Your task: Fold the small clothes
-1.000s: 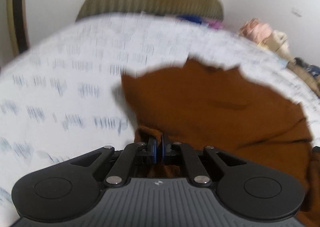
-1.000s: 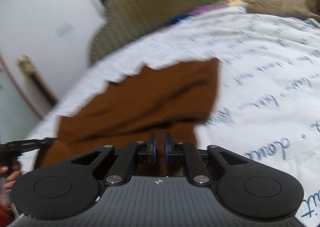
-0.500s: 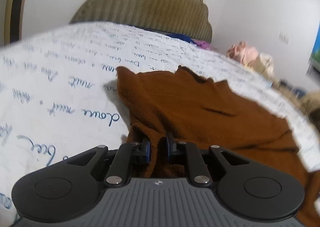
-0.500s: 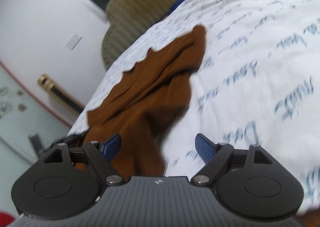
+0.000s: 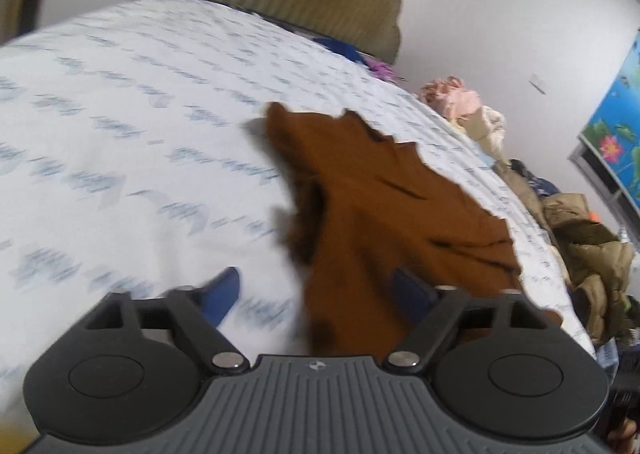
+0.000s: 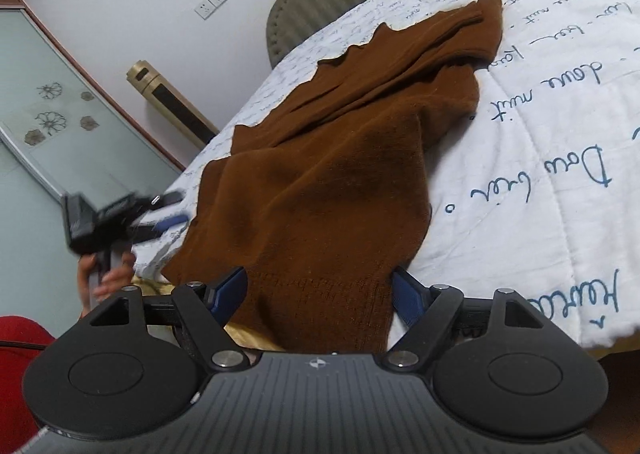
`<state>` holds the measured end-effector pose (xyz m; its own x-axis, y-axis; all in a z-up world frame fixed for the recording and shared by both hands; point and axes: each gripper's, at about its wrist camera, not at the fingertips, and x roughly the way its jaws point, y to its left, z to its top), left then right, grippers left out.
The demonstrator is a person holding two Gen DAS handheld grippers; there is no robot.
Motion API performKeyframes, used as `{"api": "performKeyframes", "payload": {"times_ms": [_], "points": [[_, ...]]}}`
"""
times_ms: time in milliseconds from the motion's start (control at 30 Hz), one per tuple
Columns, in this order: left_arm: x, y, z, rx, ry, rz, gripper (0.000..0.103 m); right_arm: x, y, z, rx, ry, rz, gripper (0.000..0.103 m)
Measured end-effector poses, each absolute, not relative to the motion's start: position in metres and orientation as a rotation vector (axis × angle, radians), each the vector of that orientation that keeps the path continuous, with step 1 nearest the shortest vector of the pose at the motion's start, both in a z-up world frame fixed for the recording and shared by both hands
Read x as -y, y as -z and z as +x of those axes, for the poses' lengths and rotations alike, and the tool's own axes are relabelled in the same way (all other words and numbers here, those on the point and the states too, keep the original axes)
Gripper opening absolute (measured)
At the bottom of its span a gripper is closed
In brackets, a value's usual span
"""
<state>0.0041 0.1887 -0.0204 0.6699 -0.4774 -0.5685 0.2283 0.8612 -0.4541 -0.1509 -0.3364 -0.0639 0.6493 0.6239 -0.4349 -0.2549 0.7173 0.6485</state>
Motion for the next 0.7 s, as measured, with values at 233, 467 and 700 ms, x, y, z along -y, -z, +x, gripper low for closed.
{"api": "performKeyframes", "payload": {"times_ms": [233,467,700], "points": [[-0.174,0.04,-0.015,-0.872,0.589,-0.409,0.084,0.346,0.071,-0.153,-0.721,-0.498,0.595,0.027],[-0.144,0.027,-0.03,-0.897,0.631,-0.338,0.011,0.343,0.063,-0.152,-0.646,-0.536,0.676,0.013],[-0.144,-0.053,-0.062,-0.622,0.742,-0.333,0.011,0.357,0.007,-0.153,-0.435,-0.608,0.712,0.013]]}}
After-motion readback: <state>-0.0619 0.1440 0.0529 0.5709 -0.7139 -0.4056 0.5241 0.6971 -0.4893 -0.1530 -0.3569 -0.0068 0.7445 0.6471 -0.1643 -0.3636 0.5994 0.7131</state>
